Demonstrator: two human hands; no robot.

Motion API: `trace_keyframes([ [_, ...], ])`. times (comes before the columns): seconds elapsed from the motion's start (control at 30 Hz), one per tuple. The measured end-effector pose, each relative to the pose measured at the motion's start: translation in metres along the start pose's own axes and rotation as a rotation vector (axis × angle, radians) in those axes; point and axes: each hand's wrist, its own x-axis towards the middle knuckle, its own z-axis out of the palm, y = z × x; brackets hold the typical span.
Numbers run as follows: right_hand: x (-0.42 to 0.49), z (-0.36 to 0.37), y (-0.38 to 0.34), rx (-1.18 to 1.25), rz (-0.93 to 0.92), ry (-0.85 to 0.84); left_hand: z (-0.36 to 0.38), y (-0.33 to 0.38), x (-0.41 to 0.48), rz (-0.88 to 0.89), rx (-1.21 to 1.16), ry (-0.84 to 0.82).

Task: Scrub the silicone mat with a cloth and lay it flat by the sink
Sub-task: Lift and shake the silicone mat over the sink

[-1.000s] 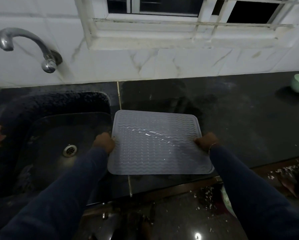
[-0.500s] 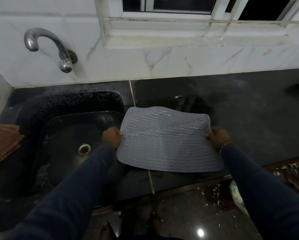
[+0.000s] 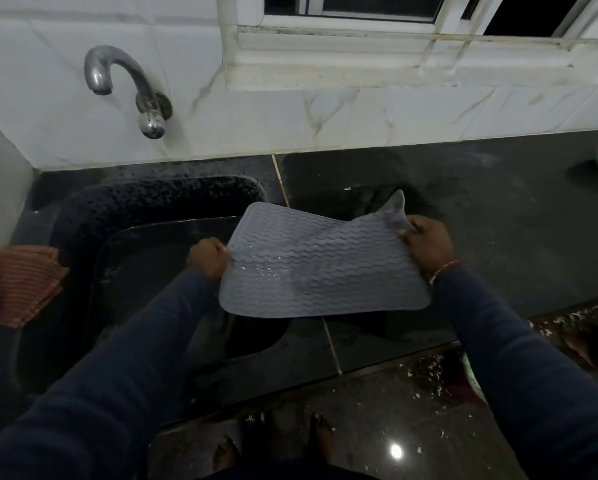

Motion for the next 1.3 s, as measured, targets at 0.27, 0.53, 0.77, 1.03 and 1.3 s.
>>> trace_keyframes([
  [0.27,-0.001,-0.002,-0.063,-0.148,-0.213,0.037,-0.046,0.093,-0.013,0.656,0.384,-0.032],
  [0.53,-0.008,0.012,-0.162,-0.281,-0.573,-0.121,-0.075,0.214,-0.048,1.334,0.631,0.207],
  [0.77,-0.018,0.028,-0.230,-0.398,-0.714,-0.243,-0.150,0.203,-0.047,1.031,0.691,0.228],
  [1.03,-0.016,0.039,-0.252,-0.713,-0.601,-0.529,-0.200,0.139,-0.027,0.824,0.606,0.244],
  [1.3,-0.010,0.058,-0.285,-0.806,-0.769,-0.453,-0.242,0.089,-0.029,0.596,0.543,0.288],
])
